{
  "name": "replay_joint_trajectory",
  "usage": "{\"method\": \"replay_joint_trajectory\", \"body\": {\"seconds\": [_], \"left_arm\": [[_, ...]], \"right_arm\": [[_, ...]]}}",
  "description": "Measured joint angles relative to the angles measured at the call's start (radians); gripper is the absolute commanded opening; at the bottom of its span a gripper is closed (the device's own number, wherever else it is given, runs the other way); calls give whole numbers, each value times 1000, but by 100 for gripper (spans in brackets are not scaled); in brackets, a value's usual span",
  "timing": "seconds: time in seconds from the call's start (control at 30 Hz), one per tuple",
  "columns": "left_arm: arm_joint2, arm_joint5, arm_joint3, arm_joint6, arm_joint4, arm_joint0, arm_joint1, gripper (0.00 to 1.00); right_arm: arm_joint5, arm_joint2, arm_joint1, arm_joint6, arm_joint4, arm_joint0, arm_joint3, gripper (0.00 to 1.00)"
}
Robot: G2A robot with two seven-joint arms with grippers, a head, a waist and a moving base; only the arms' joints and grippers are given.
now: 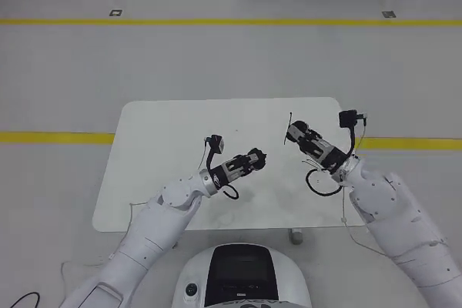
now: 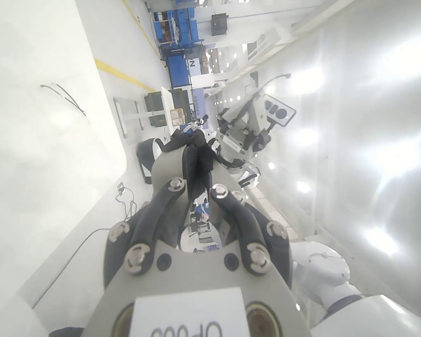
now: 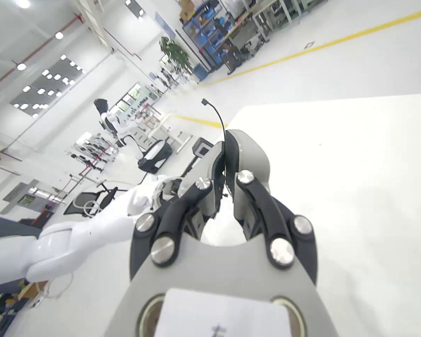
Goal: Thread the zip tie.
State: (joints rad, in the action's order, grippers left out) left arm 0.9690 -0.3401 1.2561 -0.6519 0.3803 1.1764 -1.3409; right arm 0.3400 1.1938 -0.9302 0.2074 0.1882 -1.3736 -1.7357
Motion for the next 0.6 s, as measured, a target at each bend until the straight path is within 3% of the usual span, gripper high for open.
{"method": "replay_joint_trajectory", "body": {"seconds": [0.13,0.33,0.47,0.6], "left_arm": [[-10,0,0,-4,11,1,-5,0],[-11,0,3,-10,23,1,-14,0],[-8,0,-1,-33,79,3,-22,0],[-7,0,-1,-34,78,2,-22,0]], "right_arm": [[0,-20,1,-104,19,-37,-9,0],[0,-77,1,-218,46,-46,13,0],[0,-104,3,-223,41,-31,25,0],[0,-103,3,-222,41,-31,25,0]]}}
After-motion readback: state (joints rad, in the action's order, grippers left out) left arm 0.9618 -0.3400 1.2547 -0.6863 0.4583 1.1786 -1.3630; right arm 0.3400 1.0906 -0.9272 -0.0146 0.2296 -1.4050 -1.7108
